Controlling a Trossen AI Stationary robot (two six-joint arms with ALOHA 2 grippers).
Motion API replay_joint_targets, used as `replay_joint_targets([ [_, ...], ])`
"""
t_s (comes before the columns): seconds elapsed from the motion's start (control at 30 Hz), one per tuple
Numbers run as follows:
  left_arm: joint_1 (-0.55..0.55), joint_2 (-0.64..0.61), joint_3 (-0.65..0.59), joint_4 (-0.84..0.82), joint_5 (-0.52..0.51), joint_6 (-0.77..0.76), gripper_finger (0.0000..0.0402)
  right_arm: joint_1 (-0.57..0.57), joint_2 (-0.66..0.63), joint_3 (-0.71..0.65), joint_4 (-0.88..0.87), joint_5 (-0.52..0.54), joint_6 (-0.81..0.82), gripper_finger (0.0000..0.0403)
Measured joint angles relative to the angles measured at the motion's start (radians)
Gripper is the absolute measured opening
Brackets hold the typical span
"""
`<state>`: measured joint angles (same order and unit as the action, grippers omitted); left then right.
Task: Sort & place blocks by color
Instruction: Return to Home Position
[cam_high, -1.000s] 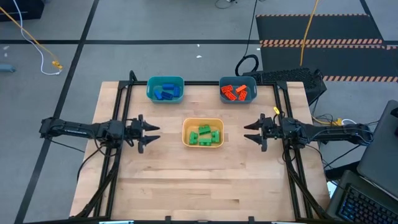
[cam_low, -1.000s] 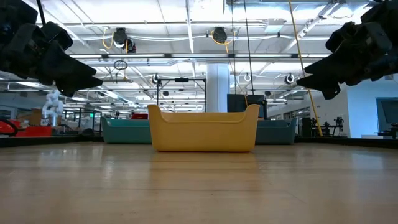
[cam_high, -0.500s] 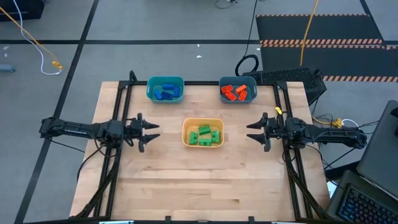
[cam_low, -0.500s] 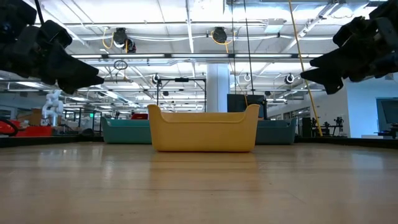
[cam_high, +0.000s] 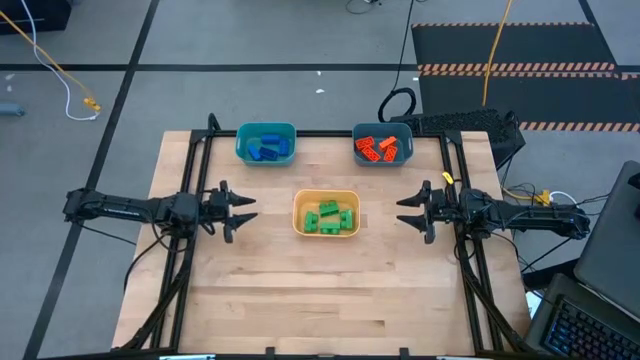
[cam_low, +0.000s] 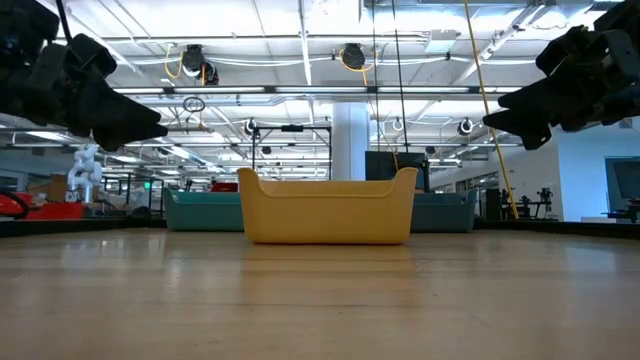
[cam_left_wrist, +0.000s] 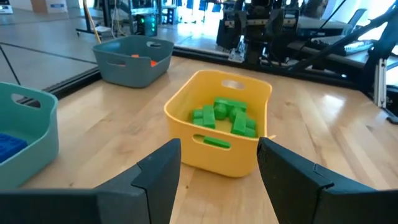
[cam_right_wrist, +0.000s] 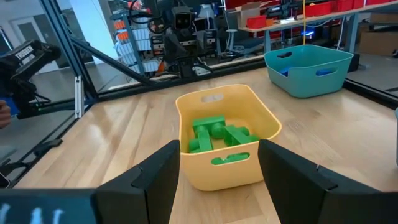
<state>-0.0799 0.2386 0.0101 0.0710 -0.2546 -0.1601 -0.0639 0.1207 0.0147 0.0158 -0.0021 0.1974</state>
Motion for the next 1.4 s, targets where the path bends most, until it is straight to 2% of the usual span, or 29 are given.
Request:
replay_joint_targets([
  [0.3, 0.000, 0.000, 0.000, 0.008, -0.018, 0.022, 0.0211, -0.001, 0.017, 0.000, 0.001, 0.015, 0.003, 0.0210],
  [0.8, 0.001, 0.003, 0.000, 0.018, -0.026, 0.046, 0.0211, -0.002, 0.180, 0.000, 0.002, 0.026, -0.003, 0.0210],
  [1.23, 0.001, 0.003, 0.000, 0.003, -0.009, 0.072, 0.0210, -0.002, 0.183, 0.000, 0.075, 0.024, -0.016, 0.0210],
  [1.3, 0.001, 0.003, 0.000, -0.003, -0.008, 0.070, 0.0198, -0.002, 0.183, 0.000, 0.063, 0.025, -0.033, 0.0205],
  [1.4, 0.001, 0.003, 0.000, -0.010, -0.008, 0.070, 0.0155, -0.002, 0.183, 0.000, 0.063, 0.027, -0.058, 0.0181],
])
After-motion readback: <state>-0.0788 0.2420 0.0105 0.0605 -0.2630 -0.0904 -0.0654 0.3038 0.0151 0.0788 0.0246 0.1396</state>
